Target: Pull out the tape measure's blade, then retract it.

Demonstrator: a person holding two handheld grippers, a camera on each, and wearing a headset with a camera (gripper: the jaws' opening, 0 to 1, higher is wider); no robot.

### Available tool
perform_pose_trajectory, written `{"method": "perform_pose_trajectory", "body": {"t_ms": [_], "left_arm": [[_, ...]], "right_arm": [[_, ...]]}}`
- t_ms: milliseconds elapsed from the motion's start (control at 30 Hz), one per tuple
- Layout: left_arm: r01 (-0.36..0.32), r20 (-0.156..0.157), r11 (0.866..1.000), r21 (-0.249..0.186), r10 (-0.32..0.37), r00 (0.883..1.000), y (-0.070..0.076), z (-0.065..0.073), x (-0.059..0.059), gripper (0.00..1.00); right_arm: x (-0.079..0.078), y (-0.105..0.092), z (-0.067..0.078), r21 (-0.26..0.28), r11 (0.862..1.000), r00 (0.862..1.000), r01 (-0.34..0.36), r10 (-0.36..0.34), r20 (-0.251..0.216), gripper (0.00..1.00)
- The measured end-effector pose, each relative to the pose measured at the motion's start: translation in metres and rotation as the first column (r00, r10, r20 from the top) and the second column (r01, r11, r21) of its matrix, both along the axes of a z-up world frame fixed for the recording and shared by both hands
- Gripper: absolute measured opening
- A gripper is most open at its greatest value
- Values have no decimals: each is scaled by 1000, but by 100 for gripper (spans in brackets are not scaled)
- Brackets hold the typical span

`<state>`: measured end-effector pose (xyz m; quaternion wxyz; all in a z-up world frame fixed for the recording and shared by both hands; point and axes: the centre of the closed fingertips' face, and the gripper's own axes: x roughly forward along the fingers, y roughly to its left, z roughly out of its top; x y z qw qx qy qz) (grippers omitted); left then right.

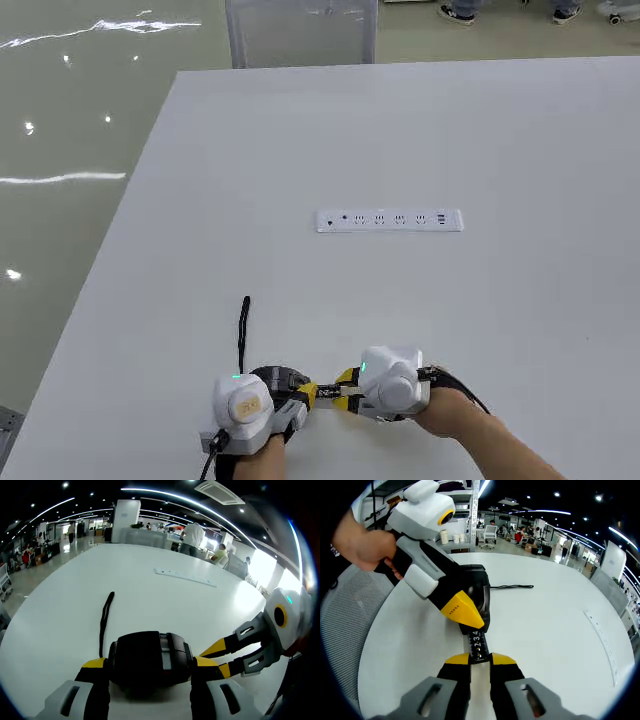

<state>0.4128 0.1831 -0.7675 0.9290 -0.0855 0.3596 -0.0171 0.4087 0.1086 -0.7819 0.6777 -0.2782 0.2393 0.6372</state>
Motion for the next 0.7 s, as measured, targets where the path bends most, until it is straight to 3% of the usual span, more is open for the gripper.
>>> {"method": "perform_pose_trajectory", "body": {"t_ms": [433, 700], "left_arm": [[-3, -4, 1000, -13, 3, 1000, 0, 2, -1, 63], [-1, -5, 1000, -15, 1, 1000, -1, 0, -1, 63]], "right_arm": [[-3, 27, -3, 23, 1000, 1000, 18, -18, -14, 12], [-3, 25, -3, 24, 999, 1000, 25, -24, -18, 13]]}}
